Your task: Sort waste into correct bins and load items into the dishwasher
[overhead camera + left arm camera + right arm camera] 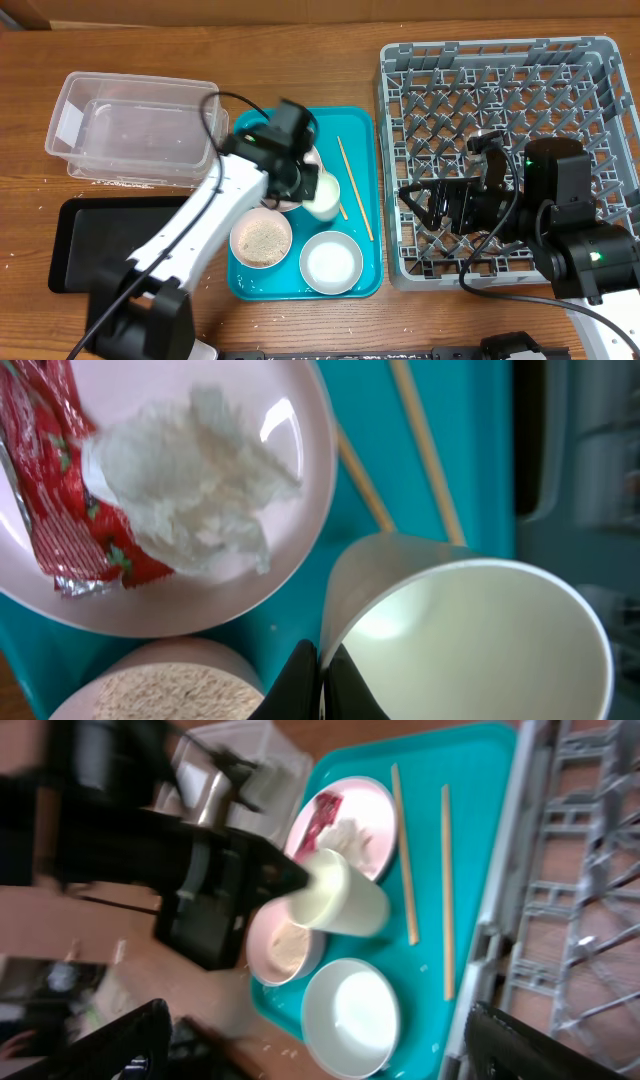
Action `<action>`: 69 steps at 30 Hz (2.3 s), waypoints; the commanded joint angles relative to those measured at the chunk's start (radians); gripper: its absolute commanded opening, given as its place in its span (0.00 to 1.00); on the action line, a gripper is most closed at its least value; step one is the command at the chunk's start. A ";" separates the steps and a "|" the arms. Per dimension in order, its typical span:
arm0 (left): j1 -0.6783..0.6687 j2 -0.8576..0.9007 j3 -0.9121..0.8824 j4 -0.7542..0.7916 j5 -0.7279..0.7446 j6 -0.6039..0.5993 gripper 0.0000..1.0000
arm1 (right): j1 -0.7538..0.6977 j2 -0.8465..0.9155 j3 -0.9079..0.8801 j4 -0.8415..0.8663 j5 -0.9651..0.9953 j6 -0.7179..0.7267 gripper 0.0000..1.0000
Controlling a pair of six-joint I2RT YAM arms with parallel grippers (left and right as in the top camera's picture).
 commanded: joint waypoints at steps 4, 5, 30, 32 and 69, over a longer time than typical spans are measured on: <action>0.286 -0.112 0.099 -0.006 0.822 0.217 0.04 | 0.005 0.012 0.025 0.061 -0.062 -0.091 0.93; 0.315 -0.109 0.098 -0.006 0.963 0.256 0.04 | 0.007 0.022 0.025 0.076 -0.114 -0.114 0.93; 0.359 -0.104 0.097 -0.026 1.380 0.317 0.04 | 0.228 0.195 0.025 0.620 -0.425 0.092 0.66; 0.359 -0.104 0.097 -0.027 1.377 0.316 0.15 | 0.223 0.195 0.025 0.623 -0.420 0.092 0.61; 0.360 -0.104 0.097 -0.173 0.973 0.316 1.00 | -0.187 0.293 0.111 -0.465 0.613 0.140 0.61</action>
